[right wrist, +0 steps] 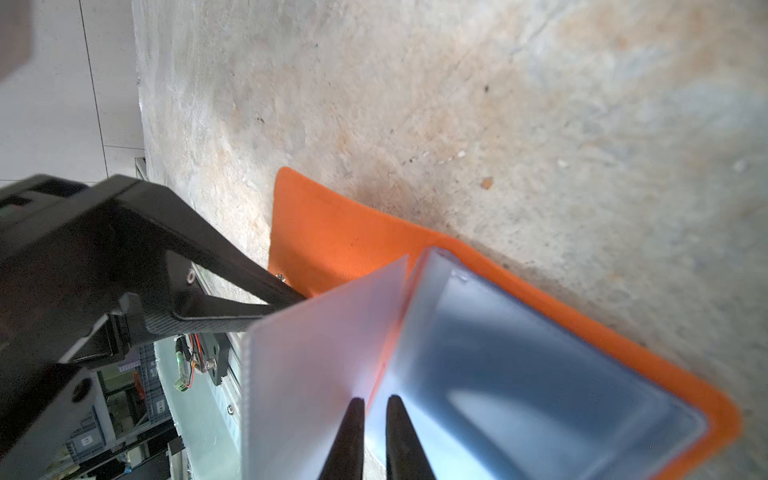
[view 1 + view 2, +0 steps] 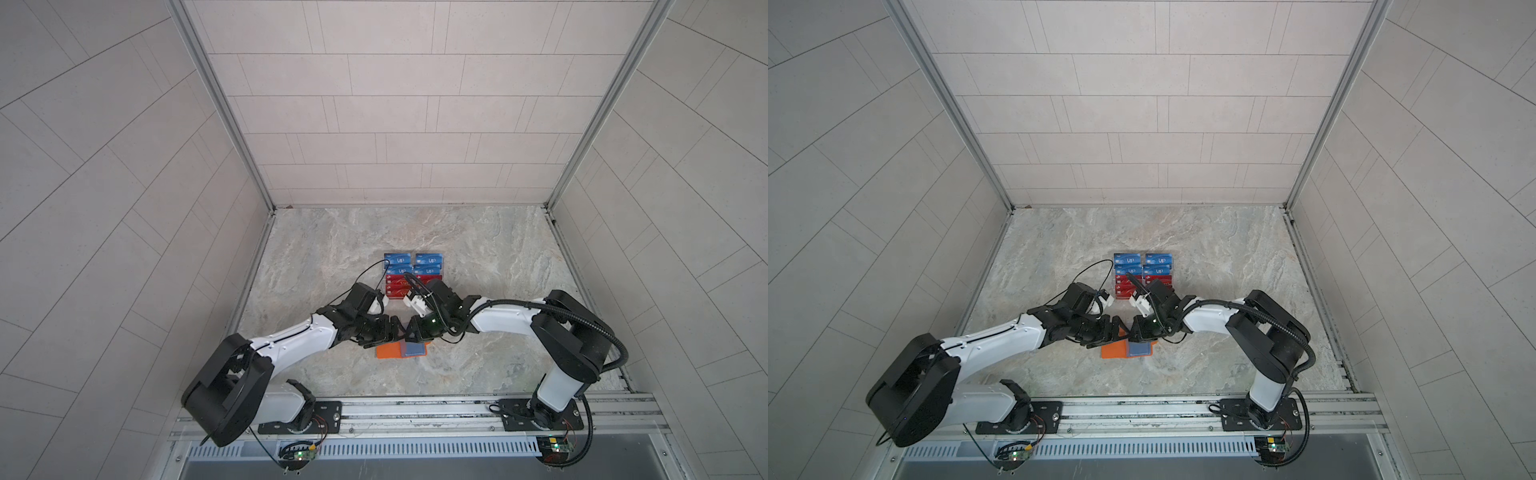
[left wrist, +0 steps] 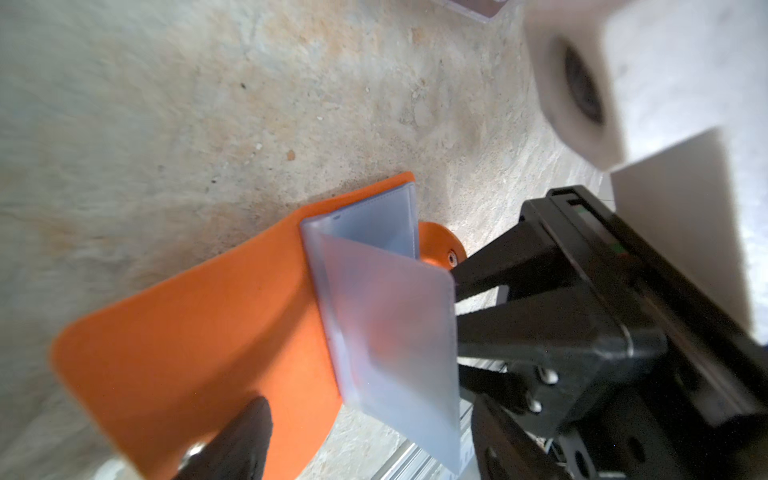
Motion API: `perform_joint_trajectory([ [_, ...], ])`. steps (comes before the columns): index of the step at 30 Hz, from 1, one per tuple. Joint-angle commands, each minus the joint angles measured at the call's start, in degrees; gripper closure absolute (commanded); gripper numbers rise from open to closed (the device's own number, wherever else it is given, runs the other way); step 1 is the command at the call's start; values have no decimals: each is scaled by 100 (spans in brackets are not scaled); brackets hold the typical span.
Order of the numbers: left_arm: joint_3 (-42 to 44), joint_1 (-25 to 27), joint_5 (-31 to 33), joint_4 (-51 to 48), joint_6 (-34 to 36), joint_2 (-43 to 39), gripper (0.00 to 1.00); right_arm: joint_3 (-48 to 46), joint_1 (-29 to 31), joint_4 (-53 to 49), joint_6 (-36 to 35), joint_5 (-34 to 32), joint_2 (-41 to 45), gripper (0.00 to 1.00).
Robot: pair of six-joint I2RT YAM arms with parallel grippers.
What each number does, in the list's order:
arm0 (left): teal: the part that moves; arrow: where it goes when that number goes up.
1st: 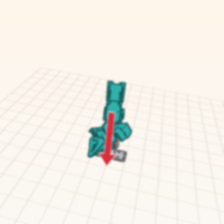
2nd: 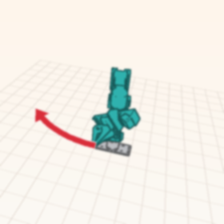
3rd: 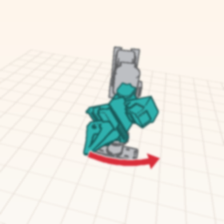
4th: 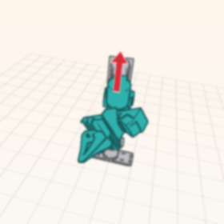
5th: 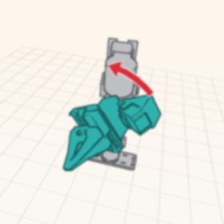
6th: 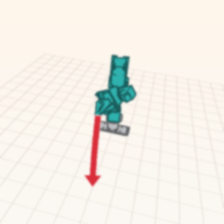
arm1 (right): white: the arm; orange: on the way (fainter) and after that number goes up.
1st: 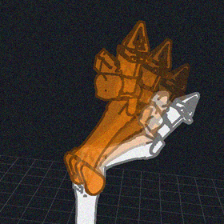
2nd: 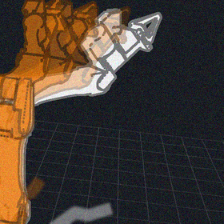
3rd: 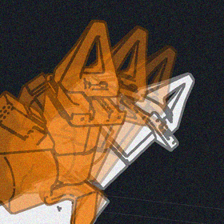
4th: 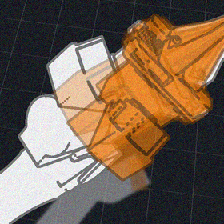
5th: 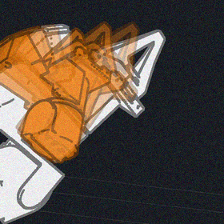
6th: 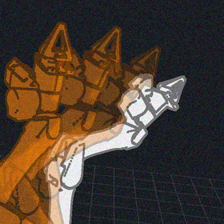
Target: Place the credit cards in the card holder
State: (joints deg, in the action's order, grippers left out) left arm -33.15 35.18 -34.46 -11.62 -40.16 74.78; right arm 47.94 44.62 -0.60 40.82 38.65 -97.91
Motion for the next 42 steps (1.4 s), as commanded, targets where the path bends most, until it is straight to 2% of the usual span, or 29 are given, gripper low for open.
perform_joint_trajectory([
  [1,-234,19,599,-1136,500,-299,21,119,37,29,34,50,-87,85],
  [5,-452,7,1328,-1660,566,-587,23,119,39,33,21,28,-41,85],
  [10,-483,-28,2396,-2162,257,-918,29,120,71,-16,5,43,-10,85],
  [11,-456,-37,2413,-2165,255,-926,30,123,73,-15,5,45,-13,85],
  [17,-191,-44,2016,-1668,123,-852,40,226,112,-86,-7,64,-17,85],
  [21,-106,-108,1943,-1510,64,-992,40,383,202,-256,-97,11,-92,85],
  [26,187,-597,1715,-1209,-226,-1609,39,559,343,-355,-138,-105,-318,85],
  [28,230,-600,1561,-1111,-261,-1671,37,585,354,-350,-103,-181,-406,85],
  [34,502,-600,995,-470,-403,-1407,34,636,347,-281,-13,-438,-502,85],
  [37,606,-600,789,-111,-466,-1253,36,601,346,-78,144,-482,-571,85],
  [42,465,-459,834,-249,-299,-646,44,449,347,266,483,-614,-638,85],
])
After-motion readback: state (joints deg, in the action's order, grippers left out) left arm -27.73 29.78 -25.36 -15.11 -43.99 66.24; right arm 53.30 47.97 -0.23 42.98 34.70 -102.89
